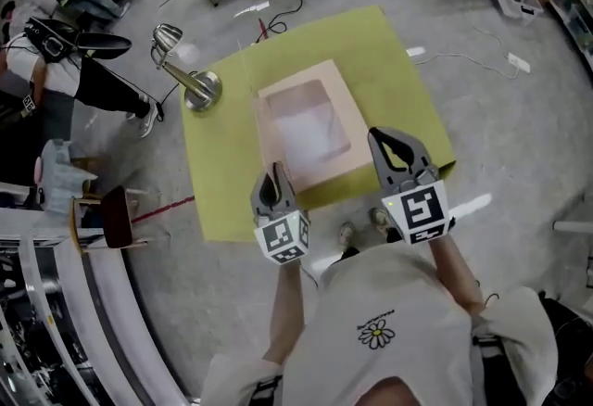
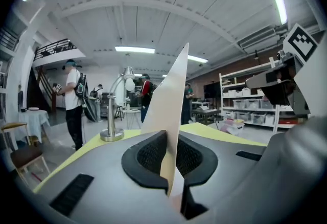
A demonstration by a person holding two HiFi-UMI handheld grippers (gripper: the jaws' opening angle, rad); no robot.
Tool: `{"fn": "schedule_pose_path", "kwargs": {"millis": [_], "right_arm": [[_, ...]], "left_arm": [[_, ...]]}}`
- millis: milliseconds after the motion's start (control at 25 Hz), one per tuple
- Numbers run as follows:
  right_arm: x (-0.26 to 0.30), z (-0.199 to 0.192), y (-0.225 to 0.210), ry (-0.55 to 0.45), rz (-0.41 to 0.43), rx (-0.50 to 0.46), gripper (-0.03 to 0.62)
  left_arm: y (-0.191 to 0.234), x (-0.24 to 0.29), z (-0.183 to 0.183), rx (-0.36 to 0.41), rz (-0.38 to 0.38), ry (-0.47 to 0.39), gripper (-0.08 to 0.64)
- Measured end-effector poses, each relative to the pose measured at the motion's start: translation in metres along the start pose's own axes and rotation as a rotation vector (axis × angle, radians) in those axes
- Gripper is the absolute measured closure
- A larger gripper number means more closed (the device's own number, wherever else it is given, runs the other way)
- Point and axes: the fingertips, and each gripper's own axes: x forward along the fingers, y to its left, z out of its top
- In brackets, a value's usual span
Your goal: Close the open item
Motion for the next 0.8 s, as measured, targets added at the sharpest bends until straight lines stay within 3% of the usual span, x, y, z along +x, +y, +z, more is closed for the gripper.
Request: {"fn": "schedule_pose_path", "kwargs": {"millis": [520,800], "right_arm": [[-0.020,-0.026,-0.013,0.062,-0.055,-0.008,0.580],[-0.029,-0.034,-0.028,0.083,-0.093,0.004,0.580]], "left_arm": [[-0.075,0.023,-0.027,0.229,-0.192,0.077,0.534],[-0.111,0.039,-0.058,0.428,-0.296,0.197,0.523]]}}
